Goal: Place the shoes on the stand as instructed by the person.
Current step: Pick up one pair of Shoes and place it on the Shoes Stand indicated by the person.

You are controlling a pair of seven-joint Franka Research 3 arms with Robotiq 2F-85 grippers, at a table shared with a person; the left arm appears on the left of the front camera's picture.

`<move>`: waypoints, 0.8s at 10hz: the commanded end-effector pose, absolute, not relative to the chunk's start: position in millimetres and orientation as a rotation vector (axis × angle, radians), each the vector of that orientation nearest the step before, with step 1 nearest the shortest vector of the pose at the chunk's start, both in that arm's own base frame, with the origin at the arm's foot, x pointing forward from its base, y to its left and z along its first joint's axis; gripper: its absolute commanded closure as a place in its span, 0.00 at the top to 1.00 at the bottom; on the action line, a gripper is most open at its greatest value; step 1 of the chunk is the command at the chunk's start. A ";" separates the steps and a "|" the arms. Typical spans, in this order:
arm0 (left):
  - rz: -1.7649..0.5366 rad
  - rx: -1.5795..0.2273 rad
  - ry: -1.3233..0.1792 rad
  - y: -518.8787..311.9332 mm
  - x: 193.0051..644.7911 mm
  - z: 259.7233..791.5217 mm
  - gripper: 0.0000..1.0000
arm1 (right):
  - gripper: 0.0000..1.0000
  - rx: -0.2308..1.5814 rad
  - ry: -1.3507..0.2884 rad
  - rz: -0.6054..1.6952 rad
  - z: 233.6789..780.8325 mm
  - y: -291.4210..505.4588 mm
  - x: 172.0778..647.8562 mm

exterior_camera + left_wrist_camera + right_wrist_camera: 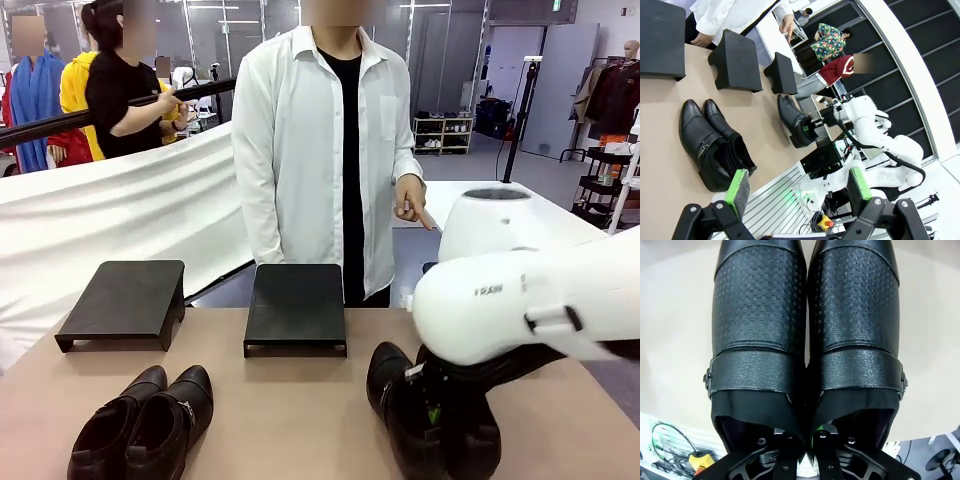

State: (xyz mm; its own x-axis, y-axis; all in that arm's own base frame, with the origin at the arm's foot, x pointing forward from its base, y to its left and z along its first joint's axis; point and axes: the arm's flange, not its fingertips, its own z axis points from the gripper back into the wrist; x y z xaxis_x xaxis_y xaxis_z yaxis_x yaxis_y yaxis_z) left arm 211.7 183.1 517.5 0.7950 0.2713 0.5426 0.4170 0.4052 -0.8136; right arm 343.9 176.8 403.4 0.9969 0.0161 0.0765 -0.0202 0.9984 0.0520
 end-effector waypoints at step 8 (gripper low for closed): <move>-0.125 -1.186 -0.703 185.2 212.4 520.6 1.00 | 0.06 0.120 -0.164 -0.010 474.1 138.3 364.9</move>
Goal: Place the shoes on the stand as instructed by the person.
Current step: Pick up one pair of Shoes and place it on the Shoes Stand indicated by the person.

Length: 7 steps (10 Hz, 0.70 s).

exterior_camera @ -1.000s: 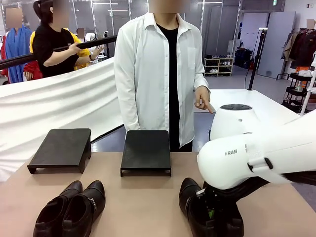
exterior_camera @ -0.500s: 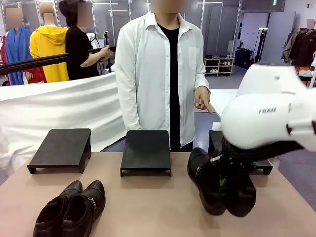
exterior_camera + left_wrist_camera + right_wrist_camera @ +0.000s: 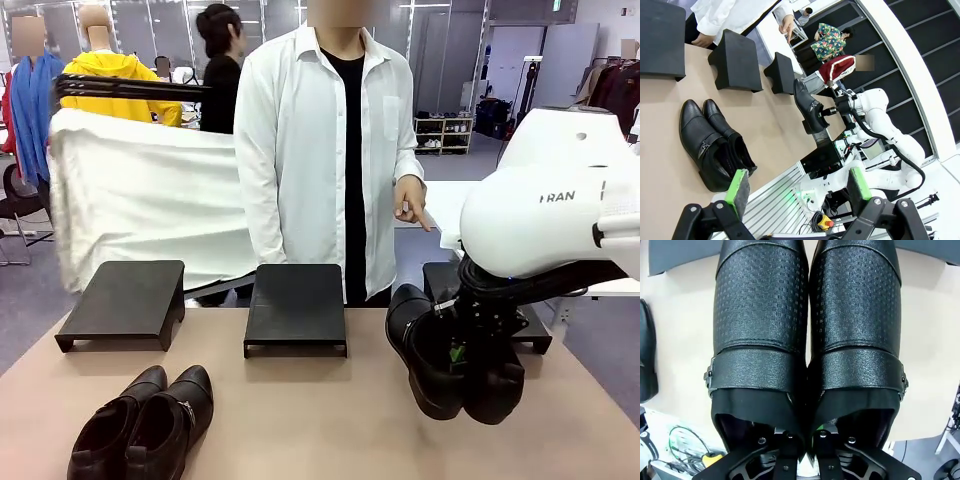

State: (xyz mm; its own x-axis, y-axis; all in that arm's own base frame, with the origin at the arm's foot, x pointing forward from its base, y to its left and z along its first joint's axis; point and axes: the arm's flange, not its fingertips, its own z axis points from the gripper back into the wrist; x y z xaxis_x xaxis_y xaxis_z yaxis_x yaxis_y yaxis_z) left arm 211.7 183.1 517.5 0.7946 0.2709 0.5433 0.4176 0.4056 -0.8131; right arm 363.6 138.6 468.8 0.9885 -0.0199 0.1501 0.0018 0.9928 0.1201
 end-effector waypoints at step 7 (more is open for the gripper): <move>-0.125 -1.186 -0.703 185.2 212.4 520.6 1.00 | 0.08 0.025 -0.368 -0.027 507.6 100.6 423.8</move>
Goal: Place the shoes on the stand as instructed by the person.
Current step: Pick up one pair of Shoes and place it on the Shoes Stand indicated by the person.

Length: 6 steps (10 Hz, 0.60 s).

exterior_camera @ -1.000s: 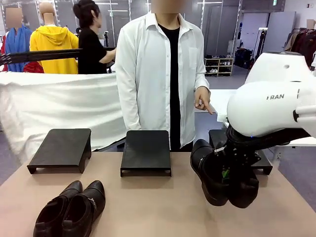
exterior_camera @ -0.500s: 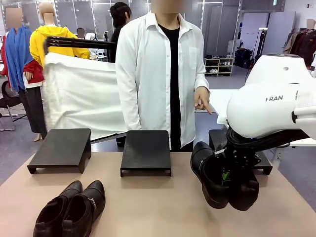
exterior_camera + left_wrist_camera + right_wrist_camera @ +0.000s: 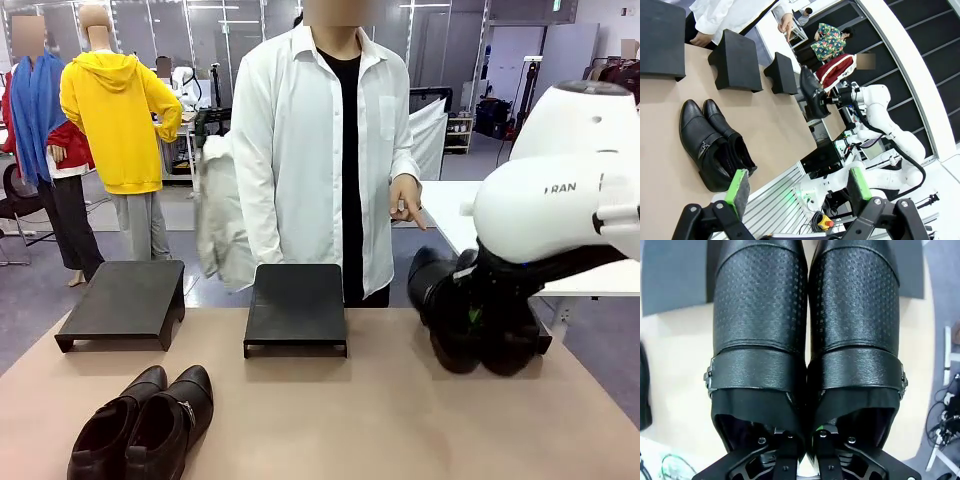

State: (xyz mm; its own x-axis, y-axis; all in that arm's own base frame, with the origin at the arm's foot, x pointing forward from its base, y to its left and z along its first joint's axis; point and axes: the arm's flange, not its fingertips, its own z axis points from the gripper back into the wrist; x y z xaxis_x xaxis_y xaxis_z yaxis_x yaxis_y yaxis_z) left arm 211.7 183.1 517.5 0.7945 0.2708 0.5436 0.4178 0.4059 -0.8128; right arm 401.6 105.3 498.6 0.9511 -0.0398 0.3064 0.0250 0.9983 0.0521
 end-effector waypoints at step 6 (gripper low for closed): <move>-0.125 -1.186 -0.703 185.2 212.4 520.6 1.00 | 0.08 -0.057 -0.456 -0.038 510.6 50.2 521.0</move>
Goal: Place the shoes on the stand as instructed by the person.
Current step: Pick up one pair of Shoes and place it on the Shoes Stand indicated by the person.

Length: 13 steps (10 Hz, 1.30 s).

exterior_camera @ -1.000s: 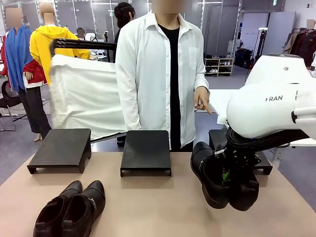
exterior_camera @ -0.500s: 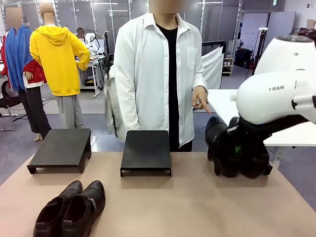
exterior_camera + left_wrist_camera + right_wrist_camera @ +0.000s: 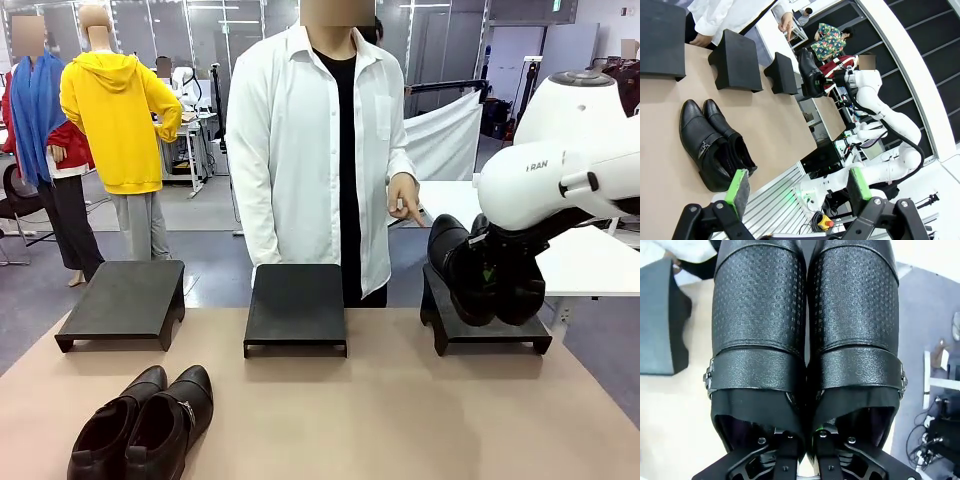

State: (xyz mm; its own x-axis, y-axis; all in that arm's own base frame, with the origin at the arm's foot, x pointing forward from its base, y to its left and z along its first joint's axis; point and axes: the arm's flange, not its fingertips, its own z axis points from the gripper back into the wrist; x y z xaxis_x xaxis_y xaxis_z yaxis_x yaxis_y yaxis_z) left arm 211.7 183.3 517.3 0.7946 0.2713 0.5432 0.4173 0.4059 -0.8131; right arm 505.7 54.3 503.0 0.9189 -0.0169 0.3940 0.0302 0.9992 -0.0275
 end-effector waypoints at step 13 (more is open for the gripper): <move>-0.125 -1.186 -0.703 185.2 212.4 520.6 1.00 | 0.08 -0.088 -0.473 -0.097 427.0 29.6 599.0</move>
State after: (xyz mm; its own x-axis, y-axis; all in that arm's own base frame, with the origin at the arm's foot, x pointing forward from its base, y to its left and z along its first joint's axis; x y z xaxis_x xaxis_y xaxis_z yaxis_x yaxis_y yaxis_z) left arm 211.6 183.2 517.3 0.7945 0.2710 0.5435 0.4179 0.4055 -0.8130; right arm 592.1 22.9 419.8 0.9113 -0.0423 0.4095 0.0658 0.9969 -0.0434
